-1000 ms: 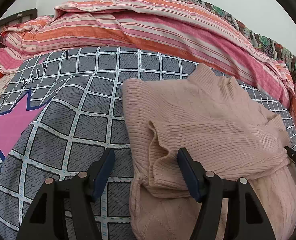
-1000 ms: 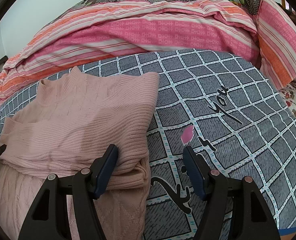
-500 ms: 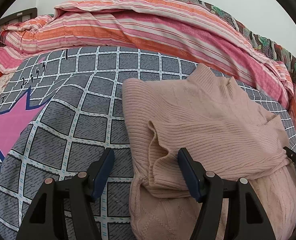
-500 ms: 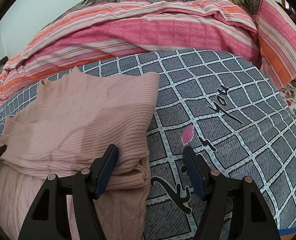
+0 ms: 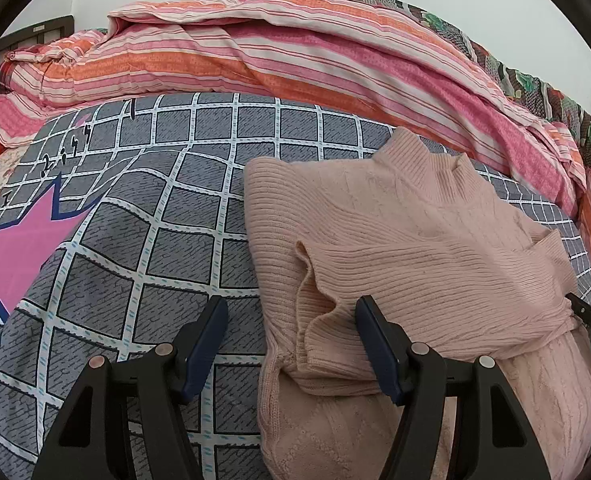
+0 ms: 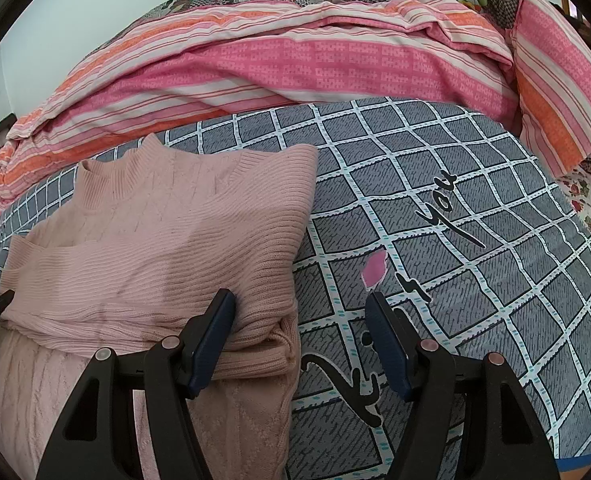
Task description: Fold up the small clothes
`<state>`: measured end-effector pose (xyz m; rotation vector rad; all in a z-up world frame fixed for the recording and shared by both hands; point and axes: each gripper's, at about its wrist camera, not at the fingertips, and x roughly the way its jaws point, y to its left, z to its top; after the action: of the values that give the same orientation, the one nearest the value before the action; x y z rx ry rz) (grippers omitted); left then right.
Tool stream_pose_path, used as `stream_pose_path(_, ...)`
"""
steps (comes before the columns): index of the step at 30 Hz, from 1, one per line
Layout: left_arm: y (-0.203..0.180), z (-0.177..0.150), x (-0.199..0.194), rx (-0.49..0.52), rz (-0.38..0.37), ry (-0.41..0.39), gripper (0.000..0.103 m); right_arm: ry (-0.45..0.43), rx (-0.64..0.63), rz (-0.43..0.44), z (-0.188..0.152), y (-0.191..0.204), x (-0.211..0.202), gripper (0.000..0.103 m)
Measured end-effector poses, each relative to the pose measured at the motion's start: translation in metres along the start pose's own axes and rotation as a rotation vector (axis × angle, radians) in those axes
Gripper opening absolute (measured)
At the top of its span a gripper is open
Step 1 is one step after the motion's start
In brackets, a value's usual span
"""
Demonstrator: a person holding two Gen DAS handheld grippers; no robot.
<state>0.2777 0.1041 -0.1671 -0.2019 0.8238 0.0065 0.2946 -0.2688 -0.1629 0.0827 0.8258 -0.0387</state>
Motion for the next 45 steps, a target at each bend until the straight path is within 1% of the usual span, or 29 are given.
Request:
stream_pose_path(16,-0.001,0.0,0.0,-0.005,-0.01,-0.001,0.066,-0.001,-0.008,-0.007,0.0,0.002,0.0,0.066)
stream_pose_path(22,0.005,-0.001,-0.005,-0.022,-0.079,-0.01,0.071,0.002,-0.028,0.01,-0.001,0.003,-0.001,0.066)
stream_pose_path(26,0.003,-0.004,-0.008,-0.013,-0.088,-0.011,0.072,0.001,-0.017,0.036,-0.003,0.0,-0.005,0.066)
stream_pose_path(30,0.01,-0.012,-0.019,-0.034,-0.144,-0.007,0.072,-0.006,0.005,0.059,-0.009,-0.006,-0.017,0.066)
stream_pose_path(33,0.014,-0.026,-0.034,-0.025,-0.173,0.006,0.072,-0.017,-0.025,0.077,-0.021,-0.009,-0.038,0.067)
stream_pose_path(35,0.013,-0.039,-0.045,-0.014,-0.191,0.005,0.072,-0.058,-0.033,0.094,-0.035,-0.013,-0.057,0.067)
stream_pose_path(37,0.01,-0.051,-0.054,-0.001,-0.205,0.002,0.072,-0.072,-0.058,0.096,-0.048,-0.012,-0.071,0.067)
stream_pose_path(40,0.005,-0.064,-0.07,0.02,-0.216,0.004,0.072,-0.053,-0.073,0.117,-0.068,-0.009,-0.085,0.067)
stream_pose_path(43,0.001,-0.078,-0.088,0.022,-0.266,0.007,0.071,-0.055,-0.094,0.132,-0.09,-0.007,-0.103,0.067)
stream_pose_path(45,-0.001,-0.089,-0.098,0.011,-0.33,0.031,0.07,-0.052,-0.102,0.156,-0.103,-0.008,-0.112,0.067)
